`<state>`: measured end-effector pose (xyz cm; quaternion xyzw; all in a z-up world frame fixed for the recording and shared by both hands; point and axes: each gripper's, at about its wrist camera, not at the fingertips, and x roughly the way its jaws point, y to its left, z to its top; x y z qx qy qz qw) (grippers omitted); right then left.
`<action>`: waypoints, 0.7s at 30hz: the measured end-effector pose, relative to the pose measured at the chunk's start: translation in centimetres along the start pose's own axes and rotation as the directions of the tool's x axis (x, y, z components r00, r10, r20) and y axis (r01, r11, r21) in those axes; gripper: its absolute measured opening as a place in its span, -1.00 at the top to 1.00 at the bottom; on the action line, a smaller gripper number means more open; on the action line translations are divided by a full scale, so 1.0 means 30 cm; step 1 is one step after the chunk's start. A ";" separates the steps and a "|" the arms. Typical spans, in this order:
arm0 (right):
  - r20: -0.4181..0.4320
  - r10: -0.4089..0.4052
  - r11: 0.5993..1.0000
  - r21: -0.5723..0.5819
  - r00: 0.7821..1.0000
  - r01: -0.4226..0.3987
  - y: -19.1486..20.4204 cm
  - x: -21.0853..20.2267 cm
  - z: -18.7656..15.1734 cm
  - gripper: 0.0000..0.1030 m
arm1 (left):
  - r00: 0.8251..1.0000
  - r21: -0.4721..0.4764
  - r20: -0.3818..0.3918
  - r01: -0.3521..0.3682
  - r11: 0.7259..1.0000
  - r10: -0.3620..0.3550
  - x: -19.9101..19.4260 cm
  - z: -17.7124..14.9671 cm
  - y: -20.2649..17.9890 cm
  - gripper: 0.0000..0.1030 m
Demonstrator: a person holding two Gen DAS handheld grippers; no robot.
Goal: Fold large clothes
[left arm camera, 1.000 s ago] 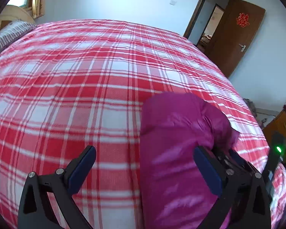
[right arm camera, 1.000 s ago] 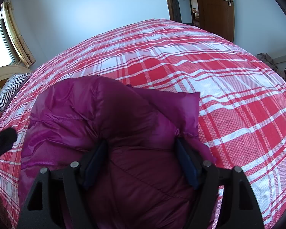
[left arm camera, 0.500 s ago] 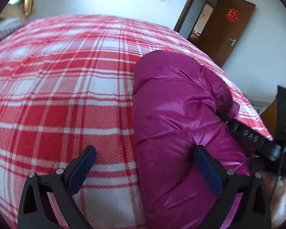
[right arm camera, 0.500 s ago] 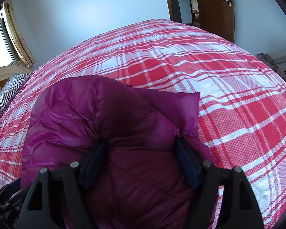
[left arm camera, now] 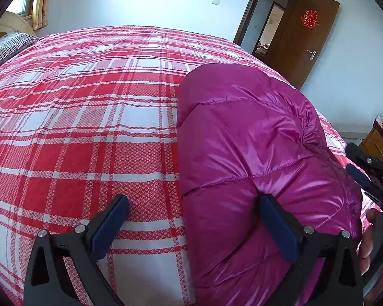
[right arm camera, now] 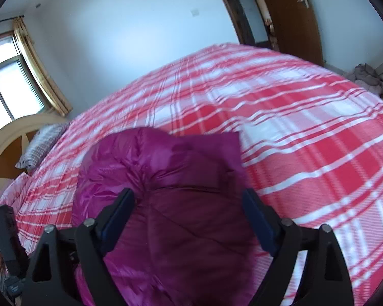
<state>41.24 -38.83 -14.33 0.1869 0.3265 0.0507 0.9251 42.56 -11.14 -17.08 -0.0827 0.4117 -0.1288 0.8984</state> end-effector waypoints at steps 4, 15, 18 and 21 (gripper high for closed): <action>0.032 -0.053 0.998 0.027 0.998 0.052 -0.079 -0.057 0.010 -0.73 | 1.000 -0.008 0.002 0.010 1.000 -0.010 -0.002 -0.003 0.003 -0.99; -0.116 0.028 0.995 0.103 0.993 -0.016 -0.158 0.055 0.001 -0.48 | 0.998 -0.042 0.005 0.066 0.997 -0.066 -0.007 -0.001 0.028 -0.98; -0.117 0.109 0.992 0.070 0.987 -0.101 -0.135 0.060 -0.006 -0.32 | 0.997 -0.047 0.011 0.082 0.996 -0.082 -0.009 -0.002 0.030 -0.98; -0.145 0.088 0.996 0.040 0.986 -0.083 -0.116 0.085 -0.010 -0.29 | 0.996 -0.042 0.017 0.091 0.995 -0.090 -0.014 -0.003 0.024 -0.98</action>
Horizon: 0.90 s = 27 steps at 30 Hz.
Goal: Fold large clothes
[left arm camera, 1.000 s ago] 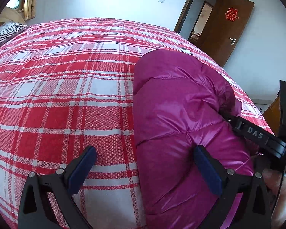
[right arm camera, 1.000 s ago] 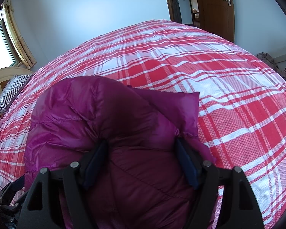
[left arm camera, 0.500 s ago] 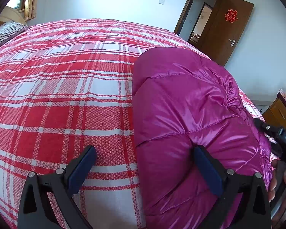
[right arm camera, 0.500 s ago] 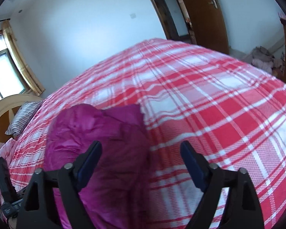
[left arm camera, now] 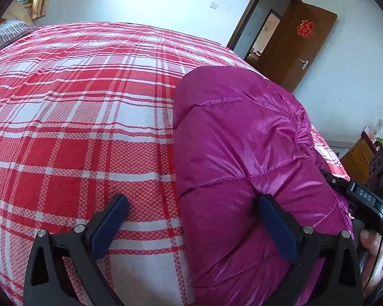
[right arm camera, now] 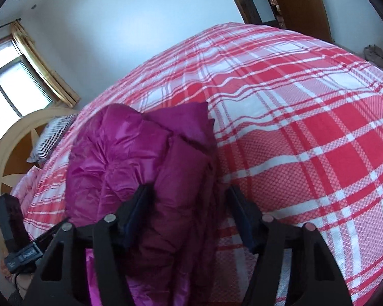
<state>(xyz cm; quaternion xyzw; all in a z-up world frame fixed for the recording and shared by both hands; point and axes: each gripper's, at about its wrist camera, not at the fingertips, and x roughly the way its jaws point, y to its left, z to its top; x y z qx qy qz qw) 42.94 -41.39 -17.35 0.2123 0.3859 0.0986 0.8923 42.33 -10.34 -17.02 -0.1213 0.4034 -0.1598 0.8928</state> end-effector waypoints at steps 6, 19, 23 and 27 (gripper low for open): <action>-0.039 0.092 0.996 0.015 0.995 -0.091 -0.010 0.015 -0.006 0.36 | 0.998 0.105 -0.009 0.060 0.993 -0.059 -0.030 -0.026 -0.095 -0.08; 0.044 0.109 0.994 -0.015 0.993 -0.108 0.123 -0.125 -0.118 0.61 | 0.997 0.177 0.074 -0.030 0.984 0.017 -0.301 -0.079 -0.115 0.43; 0.052 0.155 0.987 -0.046 0.987 -0.152 0.213 -0.152 -0.136 0.62 | 0.992 0.166 0.118 -0.063 0.984 0.044 -0.398 -0.086 -0.076 0.44; 0.049 0.202 0.976 -0.091 0.978 -0.197 0.323 -0.151 -0.139 0.62 | 0.984 0.158 0.161 -0.098 0.983 0.072 -0.494 -0.099 -0.025 0.45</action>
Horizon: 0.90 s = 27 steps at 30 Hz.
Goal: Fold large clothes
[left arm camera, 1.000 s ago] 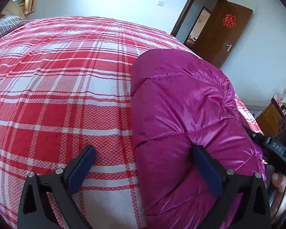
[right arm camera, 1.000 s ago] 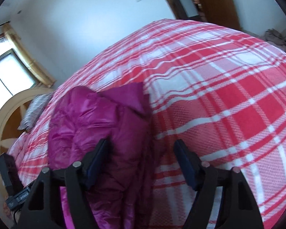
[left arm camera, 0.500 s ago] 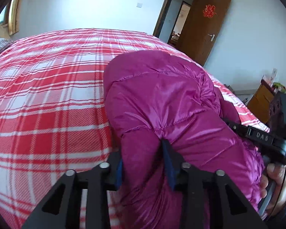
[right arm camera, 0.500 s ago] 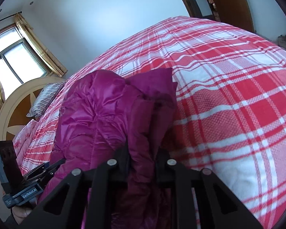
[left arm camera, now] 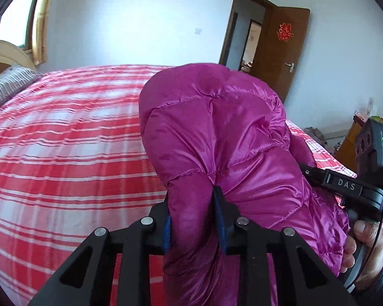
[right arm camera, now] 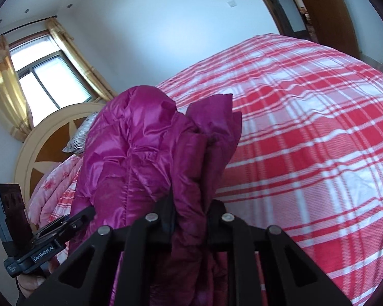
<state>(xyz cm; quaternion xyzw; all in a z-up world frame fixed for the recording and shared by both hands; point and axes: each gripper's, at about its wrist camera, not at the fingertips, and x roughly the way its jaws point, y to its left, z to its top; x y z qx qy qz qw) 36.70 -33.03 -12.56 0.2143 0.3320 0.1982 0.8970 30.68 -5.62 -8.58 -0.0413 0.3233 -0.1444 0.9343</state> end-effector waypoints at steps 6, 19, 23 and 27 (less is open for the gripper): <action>-0.023 0.066 0.996 -0.051 0.998 -0.067 0.152 0.078 -0.004 0.62 | 0.999 -0.032 0.030 -0.035 0.999 0.036 -0.103 -0.015 0.109 0.46; -0.150 0.204 0.966 -0.129 0.967 -0.224 0.495 0.328 -0.041 0.62 | 0.981 -0.162 0.049 -0.177 0.971 0.187 -0.281 -0.069 0.442 0.47; -0.207 0.245 0.950 -0.145 0.947 -0.277 0.611 0.426 -0.063 0.63 | 0.969 -0.204 0.039 -0.231 0.951 0.244 -0.318 -0.098 0.562 0.47; -0.267 0.263 0.936 -0.164 0.927 -0.312 0.715 0.528 -0.092 0.63 | 0.956 -0.244 0.007 -0.283 0.927 0.293 -0.314 -0.138 0.661 0.47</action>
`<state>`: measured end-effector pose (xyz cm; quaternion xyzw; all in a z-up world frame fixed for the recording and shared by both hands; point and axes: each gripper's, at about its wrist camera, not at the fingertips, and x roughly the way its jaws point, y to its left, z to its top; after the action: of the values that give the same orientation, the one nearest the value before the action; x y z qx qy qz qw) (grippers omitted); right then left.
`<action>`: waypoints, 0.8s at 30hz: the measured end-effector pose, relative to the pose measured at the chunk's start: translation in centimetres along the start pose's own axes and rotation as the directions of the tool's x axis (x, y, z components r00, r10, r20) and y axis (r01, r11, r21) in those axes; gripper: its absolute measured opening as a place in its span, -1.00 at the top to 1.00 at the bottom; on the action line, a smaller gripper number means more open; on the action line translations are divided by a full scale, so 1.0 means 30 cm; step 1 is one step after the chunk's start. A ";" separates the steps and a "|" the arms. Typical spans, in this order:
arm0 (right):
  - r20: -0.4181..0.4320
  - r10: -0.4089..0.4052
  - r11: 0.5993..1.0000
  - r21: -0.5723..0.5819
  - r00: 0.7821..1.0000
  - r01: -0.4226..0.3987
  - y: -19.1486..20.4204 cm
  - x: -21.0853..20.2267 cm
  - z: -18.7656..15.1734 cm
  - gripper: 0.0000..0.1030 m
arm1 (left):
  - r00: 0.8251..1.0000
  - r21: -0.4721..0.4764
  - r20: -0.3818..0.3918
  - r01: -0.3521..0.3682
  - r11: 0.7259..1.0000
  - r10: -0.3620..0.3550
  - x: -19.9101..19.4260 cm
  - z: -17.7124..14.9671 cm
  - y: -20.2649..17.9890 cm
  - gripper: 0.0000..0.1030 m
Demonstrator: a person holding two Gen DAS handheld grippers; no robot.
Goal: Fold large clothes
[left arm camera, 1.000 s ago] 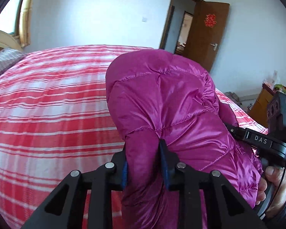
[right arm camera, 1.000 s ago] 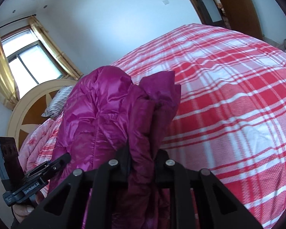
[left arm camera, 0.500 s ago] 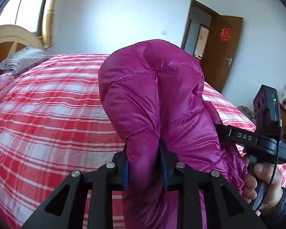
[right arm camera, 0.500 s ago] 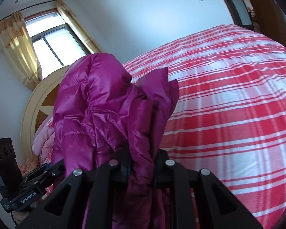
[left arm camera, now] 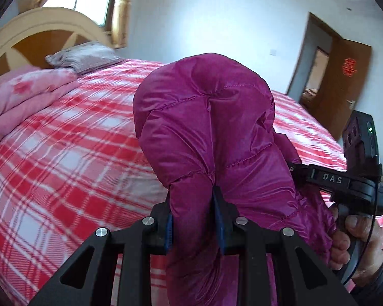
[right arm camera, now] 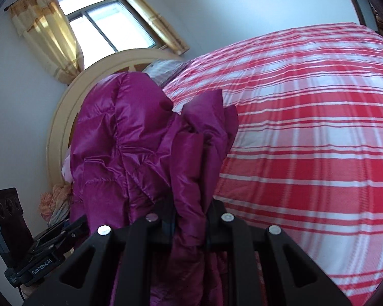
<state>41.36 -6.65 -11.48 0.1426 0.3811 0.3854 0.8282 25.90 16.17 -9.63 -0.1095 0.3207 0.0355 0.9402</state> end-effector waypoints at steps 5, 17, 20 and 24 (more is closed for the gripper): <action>-0.079 -0.007 1.000 0.001 0.997 0.007 0.009 0.133 -0.010 0.63 | 0.994 -0.073 -0.065 -0.089 0.993 0.085 0.077 -0.062 0.111 0.31; -0.136 -0.030 0.997 0.072 0.990 0.040 -0.089 0.205 -0.047 0.54 | 0.993 -0.106 -0.058 -0.106 0.989 0.100 0.085 -0.106 0.142 0.05; -0.139 -0.035 0.996 0.077 0.990 0.046 -0.088 0.202 -0.042 0.36 | 0.992 -0.103 -0.067 -0.113 0.988 0.106 0.073 -0.103 0.145 0.00; -0.144 -0.048 0.992 0.105 0.988 0.064 -0.104 0.191 -0.041 0.07 | 0.991 -0.073 -0.076 -0.117 0.991 0.111 0.036 -0.098 0.127 -0.01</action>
<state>44.48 -4.50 -16.94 0.1494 0.4633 0.3497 0.8005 24.48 19.22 -13.25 -0.1283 0.3585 0.0975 0.9195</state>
